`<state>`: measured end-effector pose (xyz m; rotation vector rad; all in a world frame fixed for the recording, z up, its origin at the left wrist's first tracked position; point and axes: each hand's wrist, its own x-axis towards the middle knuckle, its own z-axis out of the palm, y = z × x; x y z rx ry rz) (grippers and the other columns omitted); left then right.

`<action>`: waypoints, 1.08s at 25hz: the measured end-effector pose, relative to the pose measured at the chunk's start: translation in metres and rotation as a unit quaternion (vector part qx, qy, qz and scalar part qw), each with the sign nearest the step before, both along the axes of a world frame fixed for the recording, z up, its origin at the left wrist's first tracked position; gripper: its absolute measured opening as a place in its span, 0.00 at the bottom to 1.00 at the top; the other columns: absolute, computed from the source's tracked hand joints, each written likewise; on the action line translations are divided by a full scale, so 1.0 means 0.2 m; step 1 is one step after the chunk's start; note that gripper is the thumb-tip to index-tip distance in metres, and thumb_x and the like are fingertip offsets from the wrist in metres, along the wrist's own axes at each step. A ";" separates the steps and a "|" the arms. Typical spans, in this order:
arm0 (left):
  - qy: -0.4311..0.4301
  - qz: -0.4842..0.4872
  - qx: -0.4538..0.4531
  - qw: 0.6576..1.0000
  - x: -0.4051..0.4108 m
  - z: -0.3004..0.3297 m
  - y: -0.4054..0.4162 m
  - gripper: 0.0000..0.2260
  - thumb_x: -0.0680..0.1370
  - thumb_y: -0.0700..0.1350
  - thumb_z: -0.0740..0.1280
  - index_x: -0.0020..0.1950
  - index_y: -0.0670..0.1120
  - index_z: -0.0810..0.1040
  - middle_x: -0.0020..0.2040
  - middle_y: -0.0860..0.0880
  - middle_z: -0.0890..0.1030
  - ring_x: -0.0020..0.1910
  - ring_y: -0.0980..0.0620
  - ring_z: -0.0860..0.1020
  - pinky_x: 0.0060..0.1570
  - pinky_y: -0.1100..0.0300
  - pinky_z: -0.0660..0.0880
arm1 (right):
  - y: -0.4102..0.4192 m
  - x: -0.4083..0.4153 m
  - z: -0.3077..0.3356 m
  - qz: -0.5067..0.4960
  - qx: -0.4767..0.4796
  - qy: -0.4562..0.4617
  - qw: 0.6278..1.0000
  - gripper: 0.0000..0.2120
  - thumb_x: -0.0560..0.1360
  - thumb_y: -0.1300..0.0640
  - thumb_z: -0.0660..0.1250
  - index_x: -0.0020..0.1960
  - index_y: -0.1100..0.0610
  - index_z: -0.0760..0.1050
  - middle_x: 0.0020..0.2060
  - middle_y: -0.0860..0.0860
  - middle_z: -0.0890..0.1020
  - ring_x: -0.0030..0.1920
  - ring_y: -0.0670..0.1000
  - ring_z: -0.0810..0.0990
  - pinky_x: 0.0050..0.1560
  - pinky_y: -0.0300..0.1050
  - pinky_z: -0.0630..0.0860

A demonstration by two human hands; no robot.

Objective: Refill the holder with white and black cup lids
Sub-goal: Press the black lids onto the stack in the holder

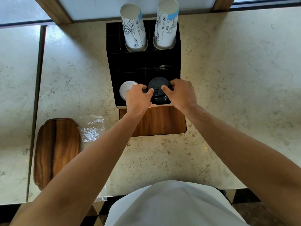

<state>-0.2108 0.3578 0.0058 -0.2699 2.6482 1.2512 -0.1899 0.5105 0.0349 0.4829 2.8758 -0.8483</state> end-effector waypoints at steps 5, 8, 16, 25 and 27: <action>0.046 -0.020 -0.019 0.999 0.02 0.00 0.01 0.11 0.79 0.51 0.71 0.57 0.46 0.83 0.36 0.57 0.80 0.28 0.64 0.81 0.29 0.68 0.79 | 0.01 0.01 0.01 0.002 0.006 -0.011 1.000 0.21 0.82 0.43 0.65 0.62 0.59 0.81 0.53 0.56 0.86 0.52 0.53 0.84 0.51 0.44 0.79; 0.045 -0.029 -0.005 0.999 0.01 0.01 0.01 0.09 0.81 0.48 0.70 0.54 0.45 0.85 0.36 0.55 0.81 0.29 0.62 0.81 0.28 0.71 0.76 | 0.01 0.00 0.02 0.009 0.018 -0.018 1.000 0.21 0.82 0.43 0.64 0.62 0.60 0.80 0.52 0.56 0.85 0.51 0.54 0.84 0.48 0.45 0.78; 0.044 -0.043 -0.014 0.998 0.01 0.01 0.02 0.07 0.80 0.47 0.71 0.54 0.45 0.84 0.39 0.54 0.82 0.30 0.63 0.81 0.30 0.71 0.76 | 0.03 0.06 0.00 0.025 0.058 -0.037 0.997 0.21 0.83 0.42 0.61 0.55 0.60 0.80 0.39 0.53 0.79 0.40 0.53 0.77 0.38 0.43 0.67; 0.076 -0.052 -0.047 0.995 0.02 0.01 0.03 0.09 0.80 0.48 0.71 0.56 0.45 0.84 0.45 0.51 0.84 0.39 0.55 0.81 0.45 0.57 0.81 | 0.03 0.05 -0.02 -0.013 -0.033 -0.062 0.997 0.22 0.83 0.44 0.62 0.66 0.60 0.77 0.49 0.58 0.86 0.45 0.58 0.86 0.52 0.52 0.84; 0.073 -0.056 -0.048 0.995 0.02 0.01 0.04 0.10 0.80 0.48 0.70 0.58 0.45 0.83 0.46 0.52 0.83 0.41 0.56 0.80 0.48 0.58 0.80 | 0.04 0.05 -0.02 -0.018 -0.047 -0.066 0.997 0.22 0.84 0.45 0.61 0.68 0.60 0.77 0.50 0.59 0.86 0.47 0.59 0.86 0.51 0.54 0.84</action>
